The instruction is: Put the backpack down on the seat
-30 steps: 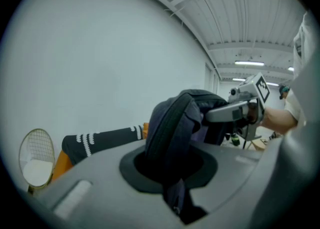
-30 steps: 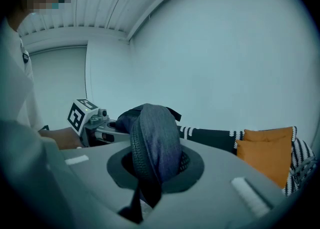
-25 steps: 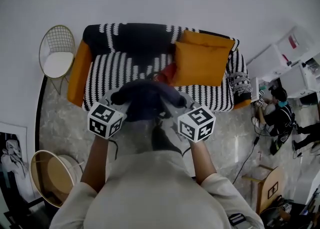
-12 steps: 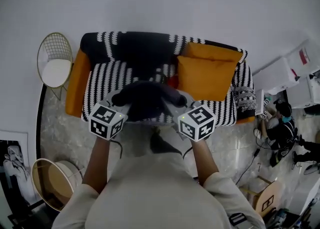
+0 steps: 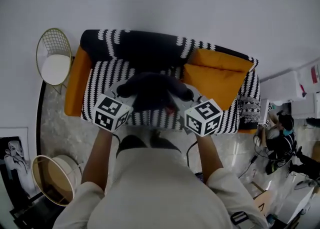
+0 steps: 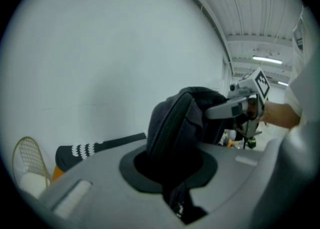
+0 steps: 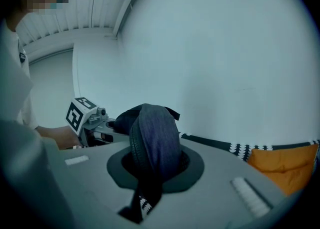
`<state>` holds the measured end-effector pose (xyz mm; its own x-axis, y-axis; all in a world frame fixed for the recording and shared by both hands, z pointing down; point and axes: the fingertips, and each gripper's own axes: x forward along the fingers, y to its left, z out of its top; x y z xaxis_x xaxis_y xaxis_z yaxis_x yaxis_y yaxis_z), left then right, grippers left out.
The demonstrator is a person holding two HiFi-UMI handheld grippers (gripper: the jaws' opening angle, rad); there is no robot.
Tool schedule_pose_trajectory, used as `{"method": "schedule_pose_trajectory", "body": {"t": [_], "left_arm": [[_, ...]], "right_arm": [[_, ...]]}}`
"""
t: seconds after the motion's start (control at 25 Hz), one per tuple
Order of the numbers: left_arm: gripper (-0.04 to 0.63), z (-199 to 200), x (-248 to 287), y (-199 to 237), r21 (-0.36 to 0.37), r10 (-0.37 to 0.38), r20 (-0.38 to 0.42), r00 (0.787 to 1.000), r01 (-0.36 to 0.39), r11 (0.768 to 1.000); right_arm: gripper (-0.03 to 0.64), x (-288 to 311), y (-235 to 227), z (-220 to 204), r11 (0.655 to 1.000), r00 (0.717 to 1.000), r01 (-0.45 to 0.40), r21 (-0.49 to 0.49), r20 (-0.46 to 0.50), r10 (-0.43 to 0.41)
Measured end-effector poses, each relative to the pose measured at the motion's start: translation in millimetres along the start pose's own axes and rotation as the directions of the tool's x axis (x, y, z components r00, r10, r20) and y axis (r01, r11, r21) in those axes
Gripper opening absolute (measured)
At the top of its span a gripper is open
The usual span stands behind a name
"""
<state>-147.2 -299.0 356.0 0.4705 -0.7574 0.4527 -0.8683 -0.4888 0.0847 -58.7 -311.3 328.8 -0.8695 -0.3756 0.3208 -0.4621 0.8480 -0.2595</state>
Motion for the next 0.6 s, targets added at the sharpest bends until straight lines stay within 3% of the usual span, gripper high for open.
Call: {"method": "schedule_pose_trajectory", "body": {"t": [0.2, 0.36, 0.6], "left_arm": [[0.044, 4, 36, 39, 0.007, -0.059, 0.007, 0.998, 0.058, 0.998], [0.044, -2, 70, 65, 0.016, -0.123, -0.018, 0.992, 0.123, 0.992], [0.044, -18, 128, 114, 0.009, -0.162, -0.062, 0.985, 0.163, 0.987]], "right_arm": [[0.043, 37, -35, 6, 0.999, 0.999, 0.045, -0.009, 0.007, -0.045], [0.043, 63, -63, 0, 0.994, 0.994, 0.111, 0.003, 0.004, -0.111], [0.043, 114, -116, -14, 0.988, 0.988, 0.153, 0.017, -0.012, -0.153]]}}
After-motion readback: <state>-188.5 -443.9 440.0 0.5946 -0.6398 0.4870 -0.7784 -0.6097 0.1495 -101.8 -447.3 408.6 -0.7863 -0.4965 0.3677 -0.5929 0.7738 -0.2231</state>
